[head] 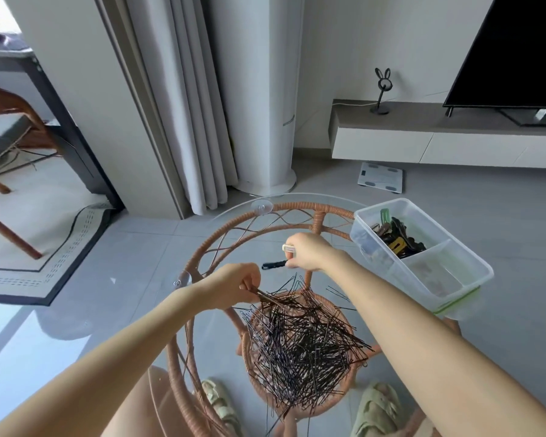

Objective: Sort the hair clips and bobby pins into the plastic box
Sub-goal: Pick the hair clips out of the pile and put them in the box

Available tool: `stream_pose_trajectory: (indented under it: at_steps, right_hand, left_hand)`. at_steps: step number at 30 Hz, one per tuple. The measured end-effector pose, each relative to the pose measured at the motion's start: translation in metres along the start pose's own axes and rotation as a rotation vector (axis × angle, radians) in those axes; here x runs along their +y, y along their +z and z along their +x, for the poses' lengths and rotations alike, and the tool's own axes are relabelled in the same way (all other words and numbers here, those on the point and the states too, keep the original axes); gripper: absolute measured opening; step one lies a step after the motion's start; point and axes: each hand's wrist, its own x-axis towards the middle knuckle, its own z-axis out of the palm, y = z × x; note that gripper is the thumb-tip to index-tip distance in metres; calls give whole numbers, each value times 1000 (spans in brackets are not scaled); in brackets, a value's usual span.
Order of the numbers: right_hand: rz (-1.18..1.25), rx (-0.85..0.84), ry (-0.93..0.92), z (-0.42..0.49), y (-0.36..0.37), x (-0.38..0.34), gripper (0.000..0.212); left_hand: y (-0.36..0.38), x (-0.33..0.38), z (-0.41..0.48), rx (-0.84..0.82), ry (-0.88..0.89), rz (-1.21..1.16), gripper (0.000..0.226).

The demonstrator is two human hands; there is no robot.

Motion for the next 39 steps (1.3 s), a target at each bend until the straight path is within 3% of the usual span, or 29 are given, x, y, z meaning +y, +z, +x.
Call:
stream_pose_trajectory:
  at_steps: [4,7,14,19,26,31,33,36,39]
  right_hand:
    - [23,10,5,-15,4,11,22]
    - [61,103,-15,-36,7,13,17]
    - [203,228,-61,-90,14,4,23]
    - [312,230,-65,-105,17,-1,14]
    - [397,249,-39,-122,7,10,21]
    - [378,241,-46,-138,-5,27,32]
    - [485,237,-38,-142,-7,36,28]
    - [845,231,47,-145,-8,46,13]
    - [1154,79,80,-147,-6,48,32]
  left_hand:
    - [-5,-3,-2,-16,4,-11,21]
    - [-7,-1,-6,-29,18,19,32]
    - [-36,19,-21,22,19,175,23]
    - [-55,46,-30,42,48,287,23]
    - [-65,83,-33,41,64,335,32]
    - [-62,110,-27,79,88,343,23]
    - [-61,122,-23,116,70,280,20]
    - [-59,132,-17,105,-20,65,17]
    - [-50,131,-14,57,-85,-153,17]
